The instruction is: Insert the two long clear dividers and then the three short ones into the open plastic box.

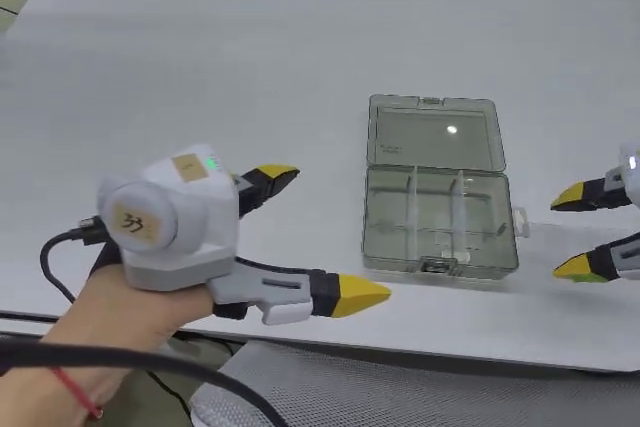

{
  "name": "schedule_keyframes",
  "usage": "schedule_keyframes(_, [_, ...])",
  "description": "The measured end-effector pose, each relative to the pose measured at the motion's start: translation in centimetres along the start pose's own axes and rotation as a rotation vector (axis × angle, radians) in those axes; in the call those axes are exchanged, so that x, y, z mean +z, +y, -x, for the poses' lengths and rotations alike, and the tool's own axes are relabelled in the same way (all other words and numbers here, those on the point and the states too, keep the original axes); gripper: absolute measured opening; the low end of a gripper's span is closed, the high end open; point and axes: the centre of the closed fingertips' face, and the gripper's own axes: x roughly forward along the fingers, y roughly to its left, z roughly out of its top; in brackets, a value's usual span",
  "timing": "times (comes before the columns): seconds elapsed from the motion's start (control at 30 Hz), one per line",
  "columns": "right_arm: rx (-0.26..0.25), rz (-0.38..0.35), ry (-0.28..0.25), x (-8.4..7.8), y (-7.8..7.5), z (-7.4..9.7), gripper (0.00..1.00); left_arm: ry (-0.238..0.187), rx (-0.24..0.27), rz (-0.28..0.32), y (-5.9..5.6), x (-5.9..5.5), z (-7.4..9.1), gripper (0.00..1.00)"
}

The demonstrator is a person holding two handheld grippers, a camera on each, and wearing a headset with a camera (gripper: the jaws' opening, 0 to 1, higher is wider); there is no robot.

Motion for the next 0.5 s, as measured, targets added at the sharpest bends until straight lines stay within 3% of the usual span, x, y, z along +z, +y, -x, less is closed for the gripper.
schedule_keyframes(0.17, [0.015,0.018,0.036,-1.6,-0.6,-1.6,0.45,0.002,-0.004,0.001,0.0,-0.1,-0.2,1.00])
schedule_keyframes(0.5, [0.037,0.065,0.088,-1.7,-0.5,-1.7,0.42,0.003,-0.002,-0.002,0.1,0.0,-0.1,1.00])
